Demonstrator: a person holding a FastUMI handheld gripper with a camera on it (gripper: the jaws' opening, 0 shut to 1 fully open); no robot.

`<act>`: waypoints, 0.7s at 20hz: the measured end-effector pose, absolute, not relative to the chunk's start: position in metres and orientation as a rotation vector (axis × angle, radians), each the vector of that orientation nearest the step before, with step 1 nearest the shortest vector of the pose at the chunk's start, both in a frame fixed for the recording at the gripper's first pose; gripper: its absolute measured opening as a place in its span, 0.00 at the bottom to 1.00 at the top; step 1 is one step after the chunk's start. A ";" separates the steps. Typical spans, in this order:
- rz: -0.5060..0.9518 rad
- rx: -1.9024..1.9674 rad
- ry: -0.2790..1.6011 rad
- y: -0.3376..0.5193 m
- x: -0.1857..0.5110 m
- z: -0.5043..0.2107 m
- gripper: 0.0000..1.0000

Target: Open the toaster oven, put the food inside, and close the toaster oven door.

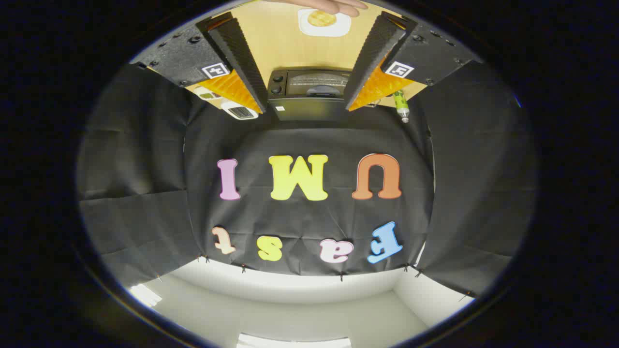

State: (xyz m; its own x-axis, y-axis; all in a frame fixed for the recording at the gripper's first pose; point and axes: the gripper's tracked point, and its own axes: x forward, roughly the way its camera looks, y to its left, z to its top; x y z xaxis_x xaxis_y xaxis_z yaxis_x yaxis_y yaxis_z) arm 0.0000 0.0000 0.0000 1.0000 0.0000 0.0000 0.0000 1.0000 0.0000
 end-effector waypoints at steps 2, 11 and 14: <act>0.001 0.001 0.001 0.000 0.000 -0.001 1.00; -0.004 0.004 0.025 -0.002 0.013 -0.014 1.00; -0.012 -0.001 0.009 -0.004 0.026 -0.015 1.00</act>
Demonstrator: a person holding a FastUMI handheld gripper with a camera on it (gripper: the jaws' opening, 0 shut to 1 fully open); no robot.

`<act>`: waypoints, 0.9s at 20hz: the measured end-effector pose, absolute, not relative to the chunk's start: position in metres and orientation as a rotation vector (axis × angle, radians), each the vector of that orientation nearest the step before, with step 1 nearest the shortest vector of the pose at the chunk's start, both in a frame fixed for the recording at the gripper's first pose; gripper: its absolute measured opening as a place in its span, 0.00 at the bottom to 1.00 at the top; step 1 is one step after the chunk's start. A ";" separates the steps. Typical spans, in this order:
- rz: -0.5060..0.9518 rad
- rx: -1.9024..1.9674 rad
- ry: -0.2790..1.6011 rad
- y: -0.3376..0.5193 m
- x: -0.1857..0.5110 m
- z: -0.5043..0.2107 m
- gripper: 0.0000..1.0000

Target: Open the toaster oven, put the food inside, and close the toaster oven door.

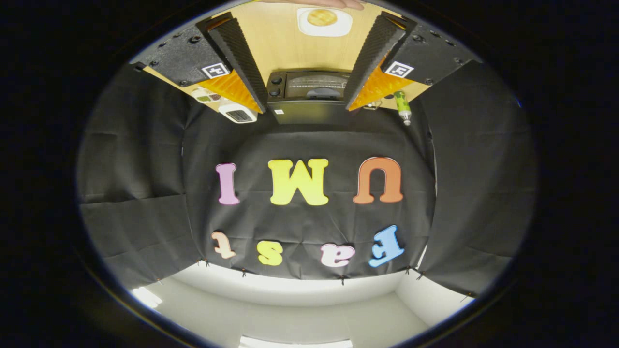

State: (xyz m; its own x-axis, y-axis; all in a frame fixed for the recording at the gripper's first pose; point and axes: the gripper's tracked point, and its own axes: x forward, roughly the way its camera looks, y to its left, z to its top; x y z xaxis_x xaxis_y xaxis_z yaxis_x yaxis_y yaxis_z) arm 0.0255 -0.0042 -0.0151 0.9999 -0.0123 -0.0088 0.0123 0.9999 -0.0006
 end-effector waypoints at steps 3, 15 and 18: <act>-0.017 -0.016 0.010 -0.001 0.052 -0.026 1.00; -0.008 0.045 0.161 0.021 0.214 -0.118 0.98; 0.000 0.019 0.200 0.031 0.248 -0.141 0.98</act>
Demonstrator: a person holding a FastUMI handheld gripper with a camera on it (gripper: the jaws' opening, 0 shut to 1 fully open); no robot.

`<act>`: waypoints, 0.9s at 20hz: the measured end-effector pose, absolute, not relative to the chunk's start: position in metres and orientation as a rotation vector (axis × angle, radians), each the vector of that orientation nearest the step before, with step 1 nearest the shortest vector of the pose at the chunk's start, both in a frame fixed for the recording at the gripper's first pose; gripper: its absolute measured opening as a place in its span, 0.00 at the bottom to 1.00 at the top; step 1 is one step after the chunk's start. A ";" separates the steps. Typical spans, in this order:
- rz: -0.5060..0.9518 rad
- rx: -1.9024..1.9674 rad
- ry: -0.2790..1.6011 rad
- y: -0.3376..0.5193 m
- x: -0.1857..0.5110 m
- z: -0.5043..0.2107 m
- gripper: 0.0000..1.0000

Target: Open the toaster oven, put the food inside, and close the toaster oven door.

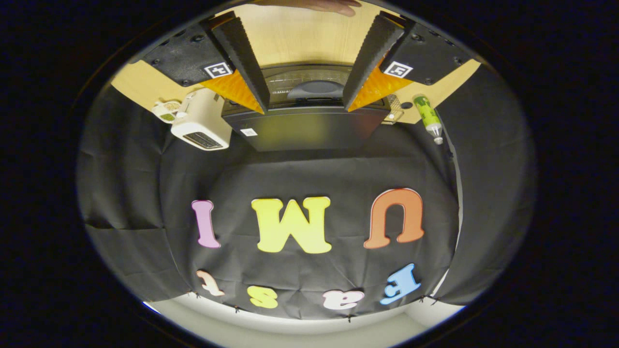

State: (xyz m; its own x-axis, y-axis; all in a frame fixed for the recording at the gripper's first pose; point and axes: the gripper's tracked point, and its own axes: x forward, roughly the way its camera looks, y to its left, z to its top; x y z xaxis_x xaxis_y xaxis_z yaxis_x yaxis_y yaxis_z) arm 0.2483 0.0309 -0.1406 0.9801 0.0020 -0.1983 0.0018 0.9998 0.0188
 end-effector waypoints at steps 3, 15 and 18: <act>0.007 -0.037 0.235 0.037 0.276 -0.159 0.99; -0.059 -0.025 0.327 0.038 0.332 -0.197 1.00; -0.067 -0.005 0.329 0.038 0.334 -0.197 0.98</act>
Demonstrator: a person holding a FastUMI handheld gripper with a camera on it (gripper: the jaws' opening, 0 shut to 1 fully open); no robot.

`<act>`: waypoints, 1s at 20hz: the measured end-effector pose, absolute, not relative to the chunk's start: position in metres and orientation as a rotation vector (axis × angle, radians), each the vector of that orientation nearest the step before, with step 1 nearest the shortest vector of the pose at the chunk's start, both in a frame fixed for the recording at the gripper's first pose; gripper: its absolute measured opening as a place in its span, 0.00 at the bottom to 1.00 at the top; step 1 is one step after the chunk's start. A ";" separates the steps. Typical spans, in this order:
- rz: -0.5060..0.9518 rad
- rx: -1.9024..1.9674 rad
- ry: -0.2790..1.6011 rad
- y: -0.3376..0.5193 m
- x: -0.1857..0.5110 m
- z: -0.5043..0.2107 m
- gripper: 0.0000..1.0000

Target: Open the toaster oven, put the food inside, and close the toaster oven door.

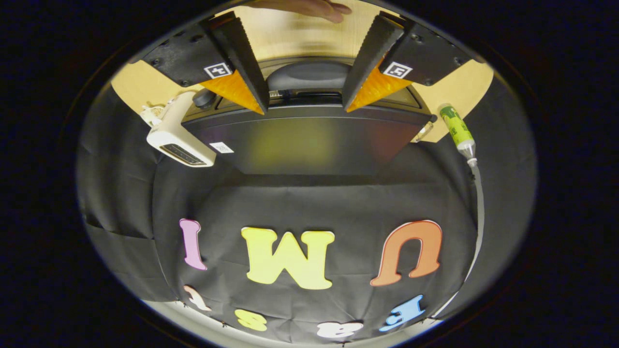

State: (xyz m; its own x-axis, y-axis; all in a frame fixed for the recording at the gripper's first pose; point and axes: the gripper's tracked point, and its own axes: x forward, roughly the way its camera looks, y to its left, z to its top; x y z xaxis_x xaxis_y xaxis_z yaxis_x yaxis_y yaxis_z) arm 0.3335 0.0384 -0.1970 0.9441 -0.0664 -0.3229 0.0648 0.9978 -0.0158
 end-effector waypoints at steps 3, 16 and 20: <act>-0.062 0.025 0.324 0.038 0.331 -0.201 0.98; -0.063 -0.080 0.432 0.038 0.246 -0.246 0.99; -0.047 -0.053 0.459 0.037 0.221 -0.275 0.99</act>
State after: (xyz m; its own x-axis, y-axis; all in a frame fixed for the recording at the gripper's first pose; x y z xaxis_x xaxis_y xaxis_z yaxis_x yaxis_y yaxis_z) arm 0.2208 0.0372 -0.2751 0.8953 -0.0575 -0.4417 0.0338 0.9975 -0.0614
